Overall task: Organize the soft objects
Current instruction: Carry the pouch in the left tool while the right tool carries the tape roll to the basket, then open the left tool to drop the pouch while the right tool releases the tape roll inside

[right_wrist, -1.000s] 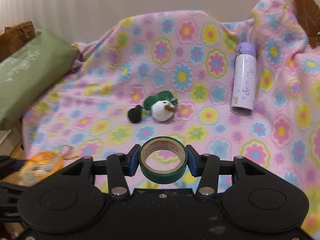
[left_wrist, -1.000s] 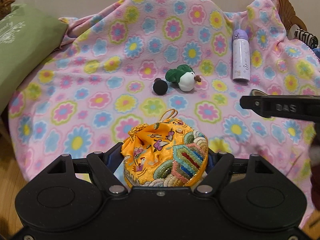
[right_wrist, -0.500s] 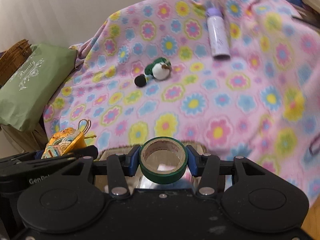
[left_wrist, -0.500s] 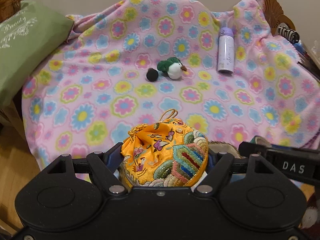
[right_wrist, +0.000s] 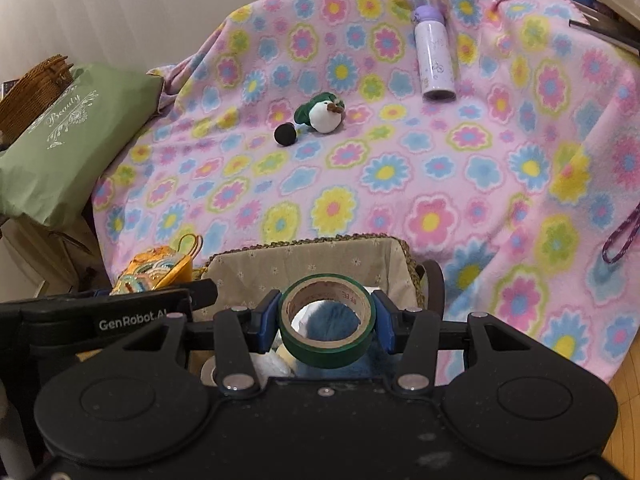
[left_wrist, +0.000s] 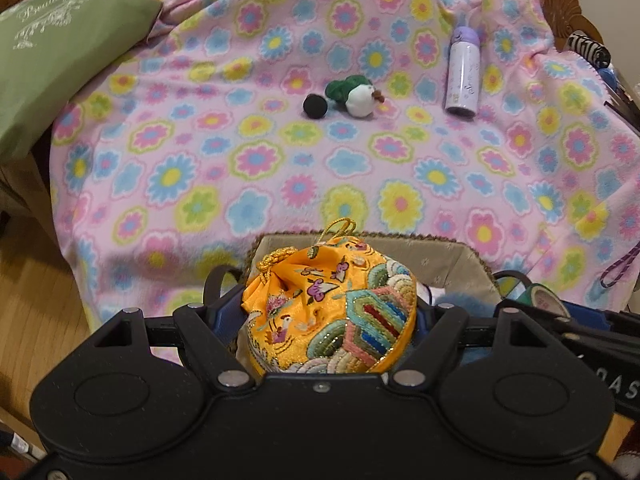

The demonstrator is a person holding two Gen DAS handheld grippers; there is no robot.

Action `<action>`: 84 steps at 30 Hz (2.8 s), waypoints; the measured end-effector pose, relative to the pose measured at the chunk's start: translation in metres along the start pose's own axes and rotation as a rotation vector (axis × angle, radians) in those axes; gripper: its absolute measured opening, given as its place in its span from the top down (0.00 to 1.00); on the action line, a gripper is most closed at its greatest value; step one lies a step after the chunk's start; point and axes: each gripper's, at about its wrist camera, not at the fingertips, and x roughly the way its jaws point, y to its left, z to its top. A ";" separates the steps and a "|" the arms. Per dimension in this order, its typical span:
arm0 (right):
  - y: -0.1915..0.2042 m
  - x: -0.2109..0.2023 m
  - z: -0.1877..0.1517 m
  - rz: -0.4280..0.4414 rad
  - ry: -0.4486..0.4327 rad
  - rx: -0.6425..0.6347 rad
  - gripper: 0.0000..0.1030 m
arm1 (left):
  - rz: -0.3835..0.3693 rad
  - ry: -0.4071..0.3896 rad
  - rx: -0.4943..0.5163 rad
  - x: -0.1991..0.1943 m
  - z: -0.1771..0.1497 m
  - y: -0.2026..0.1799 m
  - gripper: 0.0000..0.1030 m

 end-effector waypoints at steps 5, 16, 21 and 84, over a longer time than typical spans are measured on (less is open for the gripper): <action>0.004 -0.007 -0.001 -0.030 -0.035 -0.021 0.54 | 0.012 0.004 -0.021 -0.001 -0.004 0.005 0.29; 0.007 -0.003 0.009 -0.022 -0.055 -0.043 0.54 | 0.001 -0.014 -0.008 -0.002 0.009 0.005 0.29; -0.002 0.021 0.030 0.005 0.001 0.003 0.54 | -0.018 0.036 -0.008 0.011 0.027 0.008 0.29; -0.012 0.068 0.052 0.023 0.144 0.056 0.45 | -0.035 0.168 0.000 0.041 0.029 0.013 0.22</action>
